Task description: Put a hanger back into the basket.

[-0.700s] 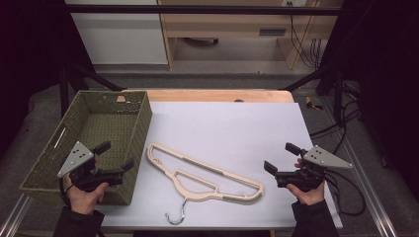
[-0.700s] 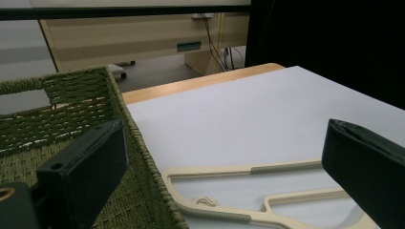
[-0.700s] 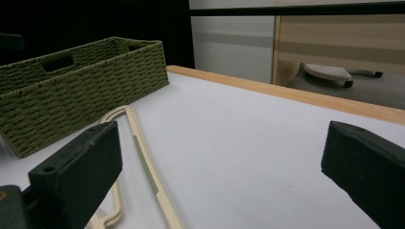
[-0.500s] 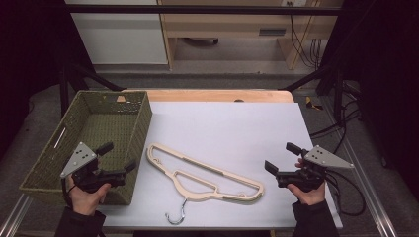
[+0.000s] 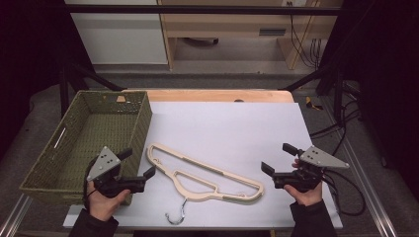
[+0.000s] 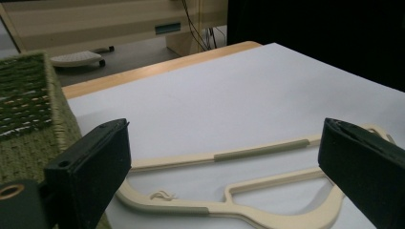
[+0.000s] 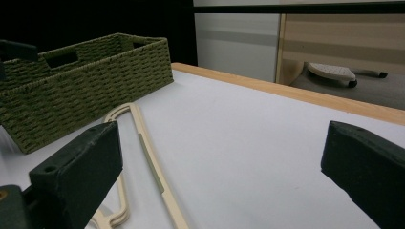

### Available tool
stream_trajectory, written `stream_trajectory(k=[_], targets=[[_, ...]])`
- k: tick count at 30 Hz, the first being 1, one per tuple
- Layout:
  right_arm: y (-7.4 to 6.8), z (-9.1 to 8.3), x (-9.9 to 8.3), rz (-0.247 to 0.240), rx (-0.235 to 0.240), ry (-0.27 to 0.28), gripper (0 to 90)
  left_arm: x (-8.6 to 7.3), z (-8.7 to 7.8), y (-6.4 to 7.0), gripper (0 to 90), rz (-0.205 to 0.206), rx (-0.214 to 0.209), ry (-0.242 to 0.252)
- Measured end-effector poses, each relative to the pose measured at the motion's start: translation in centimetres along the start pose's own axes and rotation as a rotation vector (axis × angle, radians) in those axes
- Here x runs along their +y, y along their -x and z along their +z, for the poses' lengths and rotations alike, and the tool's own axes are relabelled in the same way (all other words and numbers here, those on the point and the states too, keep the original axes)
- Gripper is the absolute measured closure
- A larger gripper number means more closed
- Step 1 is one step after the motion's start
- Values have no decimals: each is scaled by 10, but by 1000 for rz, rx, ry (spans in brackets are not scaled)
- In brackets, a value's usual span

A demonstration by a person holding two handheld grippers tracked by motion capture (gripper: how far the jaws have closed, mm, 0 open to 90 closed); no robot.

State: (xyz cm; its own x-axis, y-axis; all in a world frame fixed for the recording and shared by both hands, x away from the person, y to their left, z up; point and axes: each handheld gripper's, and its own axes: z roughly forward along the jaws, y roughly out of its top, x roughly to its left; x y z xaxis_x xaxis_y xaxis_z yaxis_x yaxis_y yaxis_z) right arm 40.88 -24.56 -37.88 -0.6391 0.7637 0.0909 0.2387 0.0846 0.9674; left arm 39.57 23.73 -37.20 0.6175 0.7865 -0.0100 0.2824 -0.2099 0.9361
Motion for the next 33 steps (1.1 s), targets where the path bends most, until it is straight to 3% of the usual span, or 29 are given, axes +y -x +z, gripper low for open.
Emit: stream_trajectory(k=[8,19,33], targets=[[-3,2,0,-1,6,-5,8,-8,16,19,43,21,-25,-62],[-6,5,1,-11,15,-14,8,-26,32,42,63,13,-33,-158],[-10,10,-1,-19,27,-31,8,-48,50,62,128,14,-51,-290]])
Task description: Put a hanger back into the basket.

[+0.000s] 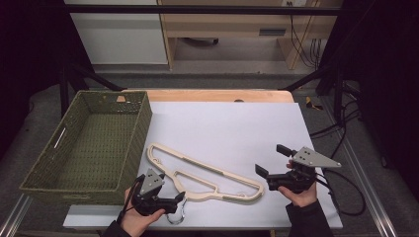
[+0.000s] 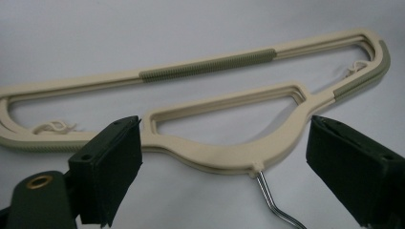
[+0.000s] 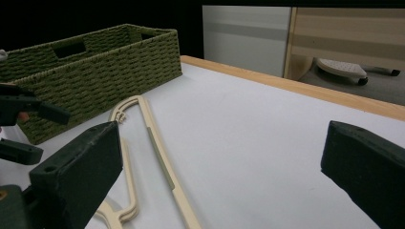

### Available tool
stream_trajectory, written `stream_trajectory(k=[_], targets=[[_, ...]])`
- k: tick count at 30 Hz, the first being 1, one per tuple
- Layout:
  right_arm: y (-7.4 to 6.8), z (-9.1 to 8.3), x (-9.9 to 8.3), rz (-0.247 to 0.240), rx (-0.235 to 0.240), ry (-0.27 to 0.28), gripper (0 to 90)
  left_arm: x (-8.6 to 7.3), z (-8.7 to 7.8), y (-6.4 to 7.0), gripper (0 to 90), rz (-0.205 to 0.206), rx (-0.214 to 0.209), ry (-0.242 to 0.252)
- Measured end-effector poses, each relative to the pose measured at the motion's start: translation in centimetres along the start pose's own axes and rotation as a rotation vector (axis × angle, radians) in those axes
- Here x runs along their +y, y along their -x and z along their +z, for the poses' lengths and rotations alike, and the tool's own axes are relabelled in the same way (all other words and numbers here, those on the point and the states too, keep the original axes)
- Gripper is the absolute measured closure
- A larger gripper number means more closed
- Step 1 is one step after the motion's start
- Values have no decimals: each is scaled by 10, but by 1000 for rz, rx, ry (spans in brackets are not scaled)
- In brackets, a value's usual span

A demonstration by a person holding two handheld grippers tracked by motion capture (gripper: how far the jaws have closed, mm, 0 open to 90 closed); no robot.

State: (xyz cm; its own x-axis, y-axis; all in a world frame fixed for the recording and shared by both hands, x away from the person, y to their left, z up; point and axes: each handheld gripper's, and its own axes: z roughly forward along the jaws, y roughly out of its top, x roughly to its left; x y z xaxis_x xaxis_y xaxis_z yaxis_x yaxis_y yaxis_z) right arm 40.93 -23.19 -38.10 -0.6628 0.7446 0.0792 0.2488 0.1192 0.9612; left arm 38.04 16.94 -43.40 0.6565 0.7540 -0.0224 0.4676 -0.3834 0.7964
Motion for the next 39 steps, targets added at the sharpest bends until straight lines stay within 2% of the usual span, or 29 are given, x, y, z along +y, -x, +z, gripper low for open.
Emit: stream_trajectory(k=[9,17,25,26,30,39], targets=[[-1,2,0,2,3,0,9,-9,10,12,242,0,-1,-70],[-1,4,-1,4,3,-6,10,-17,19,18,445,-19,-7,-120],[-2,6,-2,-2,6,-18,12,-21,27,21,578,-29,6,-175],[-2,6,-2,-1,6,-22,13,-21,28,22,620,-26,10,-175],[-3,8,-3,-4,9,-25,14,-22,30,23,681,-36,-1,-185],[-7,14,-5,-2,22,-45,17,-22,32,29,785,-42,1,-206]])
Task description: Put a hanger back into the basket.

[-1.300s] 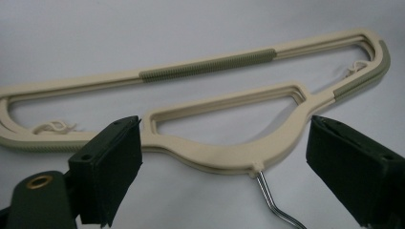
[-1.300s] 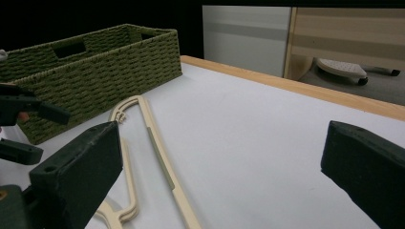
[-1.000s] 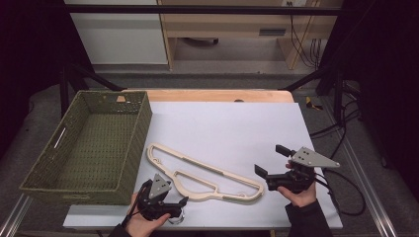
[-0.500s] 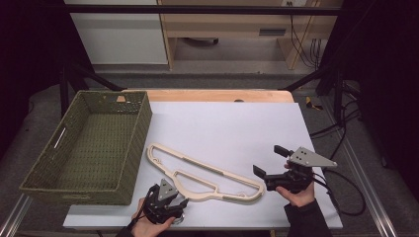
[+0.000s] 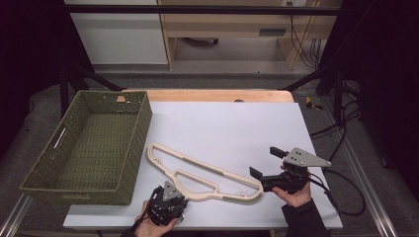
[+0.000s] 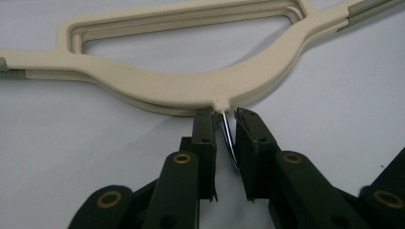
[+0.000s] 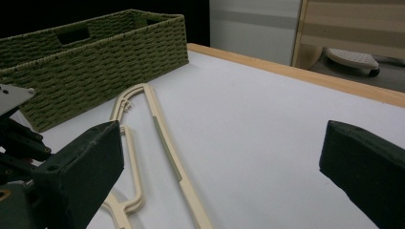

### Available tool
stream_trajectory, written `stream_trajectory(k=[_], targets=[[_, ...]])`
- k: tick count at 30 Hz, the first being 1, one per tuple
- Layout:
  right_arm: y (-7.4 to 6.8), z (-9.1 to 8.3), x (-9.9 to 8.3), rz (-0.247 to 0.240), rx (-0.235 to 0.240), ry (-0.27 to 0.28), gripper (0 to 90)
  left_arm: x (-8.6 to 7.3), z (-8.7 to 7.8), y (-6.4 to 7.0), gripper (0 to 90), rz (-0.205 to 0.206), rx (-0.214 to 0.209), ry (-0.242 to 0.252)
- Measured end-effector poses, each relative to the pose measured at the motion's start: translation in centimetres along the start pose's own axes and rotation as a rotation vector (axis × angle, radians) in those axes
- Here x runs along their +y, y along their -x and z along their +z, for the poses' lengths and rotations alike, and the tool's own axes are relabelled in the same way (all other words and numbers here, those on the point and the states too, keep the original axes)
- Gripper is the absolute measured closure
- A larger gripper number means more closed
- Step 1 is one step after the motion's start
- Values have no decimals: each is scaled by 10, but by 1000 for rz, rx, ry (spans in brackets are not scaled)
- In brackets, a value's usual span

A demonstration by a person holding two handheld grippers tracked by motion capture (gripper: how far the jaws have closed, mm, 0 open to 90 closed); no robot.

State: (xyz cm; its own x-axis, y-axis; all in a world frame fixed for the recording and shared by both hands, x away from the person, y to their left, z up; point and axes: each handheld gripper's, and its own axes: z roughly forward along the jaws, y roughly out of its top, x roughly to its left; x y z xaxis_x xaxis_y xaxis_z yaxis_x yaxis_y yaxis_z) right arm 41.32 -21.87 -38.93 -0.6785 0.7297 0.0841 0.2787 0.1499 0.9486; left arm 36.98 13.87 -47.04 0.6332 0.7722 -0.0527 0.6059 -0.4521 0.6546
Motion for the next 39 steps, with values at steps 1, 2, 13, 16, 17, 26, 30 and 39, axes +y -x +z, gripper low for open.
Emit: stream_trajectory(k=[1,2,13,16,17,26,30,39], targets=[[0,0,0,0,0,0,17,0,0,1,785,-1,10,0],[-1,1,0,-3,4,-1,18,0,0,2,787,0,17,-1],[-18,24,-7,-33,60,-61,29,4,-4,4,859,-15,44,-13],[-24,31,-9,-39,80,-79,35,4,-3,4,864,-40,53,-9],[-26,33,-10,-44,86,-86,37,4,-3,4,867,-42,60,-10],[-46,51,-14,-59,118,-122,66,7,-9,0,881,-56,67,-1],[-54,57,-17,-67,134,-132,77,9,-16,-4,884,-49,60,9],[-75,78,-20,-94,194,-168,129,16,-27,-6,885,-1,65,29]])
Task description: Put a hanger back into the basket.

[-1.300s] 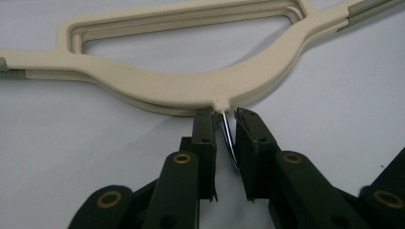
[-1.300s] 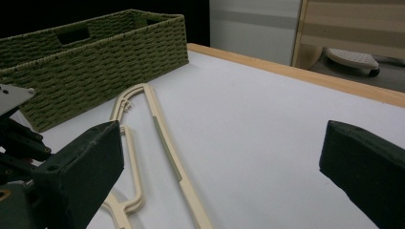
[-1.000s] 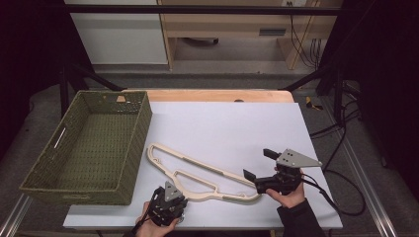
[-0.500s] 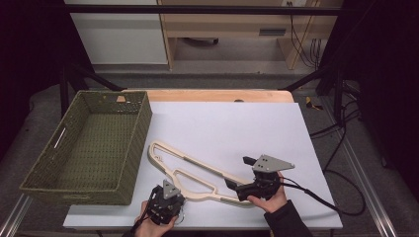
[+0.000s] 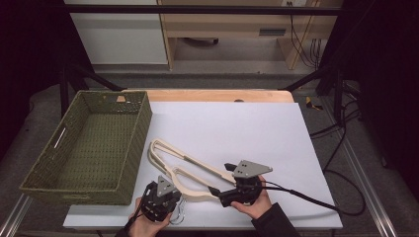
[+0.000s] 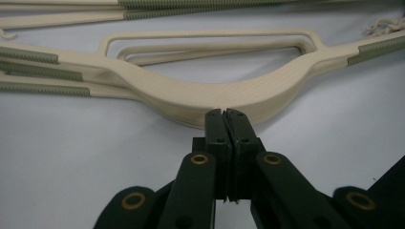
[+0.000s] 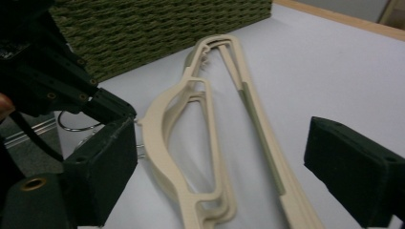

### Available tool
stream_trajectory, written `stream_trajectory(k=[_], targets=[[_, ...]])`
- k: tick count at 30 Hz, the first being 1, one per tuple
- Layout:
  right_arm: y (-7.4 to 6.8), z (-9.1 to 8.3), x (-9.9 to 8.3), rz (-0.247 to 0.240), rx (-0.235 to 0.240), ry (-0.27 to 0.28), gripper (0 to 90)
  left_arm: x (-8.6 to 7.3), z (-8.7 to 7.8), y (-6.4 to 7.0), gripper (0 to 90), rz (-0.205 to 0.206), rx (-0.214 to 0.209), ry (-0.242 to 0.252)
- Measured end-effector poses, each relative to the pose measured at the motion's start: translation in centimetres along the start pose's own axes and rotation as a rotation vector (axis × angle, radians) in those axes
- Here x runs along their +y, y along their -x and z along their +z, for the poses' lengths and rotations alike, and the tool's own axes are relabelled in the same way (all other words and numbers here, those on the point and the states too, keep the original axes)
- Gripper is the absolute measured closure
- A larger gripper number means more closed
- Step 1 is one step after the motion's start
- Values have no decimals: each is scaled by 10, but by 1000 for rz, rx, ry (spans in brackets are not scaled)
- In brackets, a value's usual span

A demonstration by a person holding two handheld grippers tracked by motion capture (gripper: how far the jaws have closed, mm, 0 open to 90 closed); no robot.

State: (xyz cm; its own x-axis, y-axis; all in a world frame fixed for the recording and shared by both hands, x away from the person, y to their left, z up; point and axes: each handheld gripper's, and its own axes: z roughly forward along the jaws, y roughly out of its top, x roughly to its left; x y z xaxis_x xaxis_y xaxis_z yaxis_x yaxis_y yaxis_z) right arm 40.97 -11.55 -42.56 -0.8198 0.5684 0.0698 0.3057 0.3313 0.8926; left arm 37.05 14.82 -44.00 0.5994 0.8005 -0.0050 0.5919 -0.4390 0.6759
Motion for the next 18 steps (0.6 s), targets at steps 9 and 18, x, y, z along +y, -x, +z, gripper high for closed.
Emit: stream_trajectory(k=[9,18], targets=[[-16,26,4,-84,43,-99,184,13,-10,2,886,49,12,9],[-25,43,9,-133,64,-156,294,22,-17,0,886,68,12,-11]])
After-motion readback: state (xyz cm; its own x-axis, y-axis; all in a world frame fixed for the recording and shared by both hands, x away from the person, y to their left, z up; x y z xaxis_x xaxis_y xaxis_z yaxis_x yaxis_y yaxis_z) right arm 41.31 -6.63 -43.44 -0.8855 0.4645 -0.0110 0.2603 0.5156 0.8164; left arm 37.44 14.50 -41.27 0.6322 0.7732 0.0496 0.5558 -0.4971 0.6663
